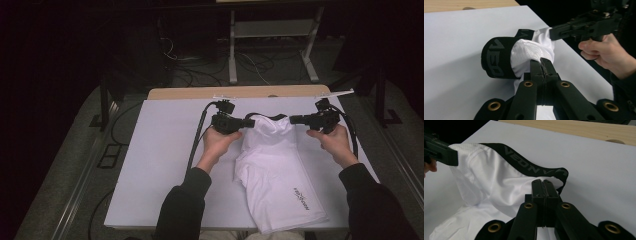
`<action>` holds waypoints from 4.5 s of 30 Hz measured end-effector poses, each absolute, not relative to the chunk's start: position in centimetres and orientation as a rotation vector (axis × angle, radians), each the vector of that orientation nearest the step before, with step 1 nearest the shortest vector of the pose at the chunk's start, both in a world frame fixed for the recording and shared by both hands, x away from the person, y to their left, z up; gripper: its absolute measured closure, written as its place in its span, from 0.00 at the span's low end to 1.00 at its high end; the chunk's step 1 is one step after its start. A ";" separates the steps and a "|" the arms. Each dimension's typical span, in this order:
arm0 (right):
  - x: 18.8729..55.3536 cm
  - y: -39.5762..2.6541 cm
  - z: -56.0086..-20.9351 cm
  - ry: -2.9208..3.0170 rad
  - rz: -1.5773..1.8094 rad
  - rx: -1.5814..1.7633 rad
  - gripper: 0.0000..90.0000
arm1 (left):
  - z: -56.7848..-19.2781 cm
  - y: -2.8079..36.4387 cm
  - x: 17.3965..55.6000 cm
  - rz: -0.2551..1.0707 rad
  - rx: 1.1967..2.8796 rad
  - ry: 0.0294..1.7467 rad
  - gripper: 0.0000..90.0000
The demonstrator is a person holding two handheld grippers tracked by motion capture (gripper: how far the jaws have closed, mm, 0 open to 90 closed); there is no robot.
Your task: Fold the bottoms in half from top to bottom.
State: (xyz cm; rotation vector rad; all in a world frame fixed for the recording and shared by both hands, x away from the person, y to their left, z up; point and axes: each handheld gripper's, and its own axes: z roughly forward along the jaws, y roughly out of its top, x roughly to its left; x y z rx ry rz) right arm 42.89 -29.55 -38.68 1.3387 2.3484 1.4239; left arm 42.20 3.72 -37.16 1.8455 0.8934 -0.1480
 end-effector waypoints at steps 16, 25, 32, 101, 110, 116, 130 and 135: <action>40.2 -30.0 -38.4 2.364 1.433 1.312 0.98 | -37.1 3.8 38.9 -0.250 1.780 0.885 0.99; 38.9 -30.4 -38.6 2.378 1.432 1.302 0.98 | -37.3 3.4 37.4 -0.307 1.775 0.842 0.99; 38.0 -30.7 -38.9 2.383 1.440 1.296 0.98 | -37.7 2.9 36.3 -0.368 1.758 0.801 0.99; 34.4 -30.5 -41.8 2.594 1.369 1.350 0.41 | -44.9 3.1 30.2 -0.533 1.840 0.762 0.99; 36.8 -30.2 -42.5 2.611 1.364 1.417 0.38 | -45.4 3.0 30.0 -0.552 1.848 0.770 0.99; 37.8 -29.9 -43.2 2.645 1.335 1.458 0.38 | -45.7 2.9 29.9 -0.563 1.862 0.774 0.99; 38.7 -28.8 -44.5 2.764 1.322 1.414 0.52 | -46.0 2.7 30.0 -0.567 1.882 0.777 0.99; 38.5 -28.6 -44.2 2.744 1.307 1.381 0.71 | -46.1 2.7 29.9 -0.568 1.885 0.776 0.98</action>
